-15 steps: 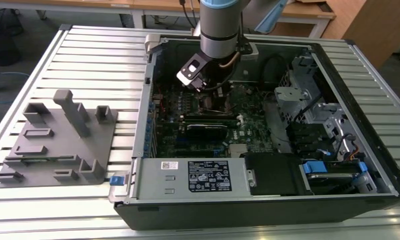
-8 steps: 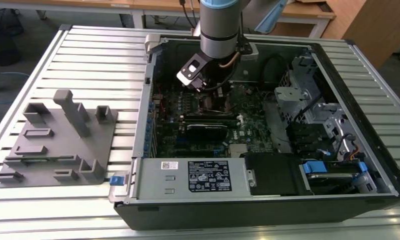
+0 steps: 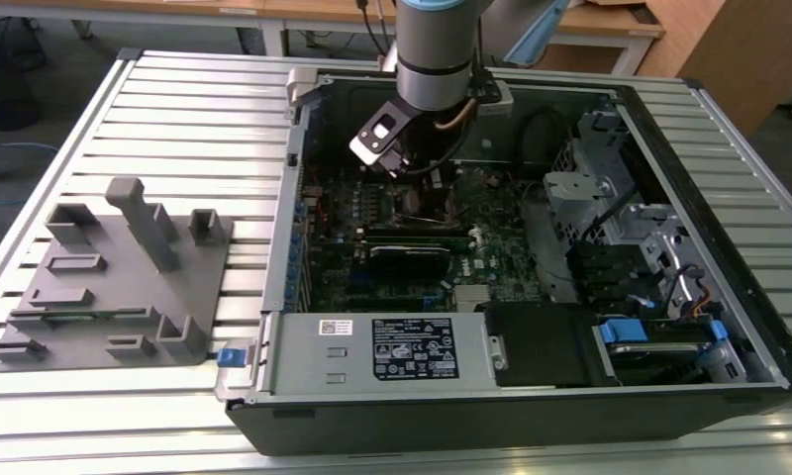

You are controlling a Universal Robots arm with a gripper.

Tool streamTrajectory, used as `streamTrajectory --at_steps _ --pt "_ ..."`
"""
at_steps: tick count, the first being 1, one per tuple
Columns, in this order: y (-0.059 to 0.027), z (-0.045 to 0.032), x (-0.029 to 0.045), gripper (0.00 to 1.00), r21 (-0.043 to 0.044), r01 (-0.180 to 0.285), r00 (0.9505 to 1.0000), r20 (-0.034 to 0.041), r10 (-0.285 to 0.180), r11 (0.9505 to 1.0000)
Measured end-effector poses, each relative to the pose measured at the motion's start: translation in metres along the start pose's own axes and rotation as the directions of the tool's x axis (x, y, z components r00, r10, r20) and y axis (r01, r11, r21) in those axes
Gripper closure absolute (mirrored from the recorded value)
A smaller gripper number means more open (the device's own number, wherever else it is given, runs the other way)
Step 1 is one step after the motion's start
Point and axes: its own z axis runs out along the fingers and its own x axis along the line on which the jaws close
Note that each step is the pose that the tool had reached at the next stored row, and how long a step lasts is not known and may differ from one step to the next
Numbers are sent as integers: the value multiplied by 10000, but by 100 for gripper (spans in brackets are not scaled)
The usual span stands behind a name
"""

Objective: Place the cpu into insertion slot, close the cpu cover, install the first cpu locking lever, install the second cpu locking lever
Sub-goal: 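Place the cpu into insertion slot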

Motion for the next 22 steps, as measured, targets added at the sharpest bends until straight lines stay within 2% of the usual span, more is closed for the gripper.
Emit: streamTrajectory --at_steps 5,7,19,22 --pt "0 -2 -1 47 8 2 10000 4 -2 10000" --pt "0 -2 -1 47 93 0 10000 -1 0 10000" --pt "1 3 -4 47 94 -196 9998 14 196 9998" --pt "2 3 -4 47 169 -197 9998 8 197 9997"
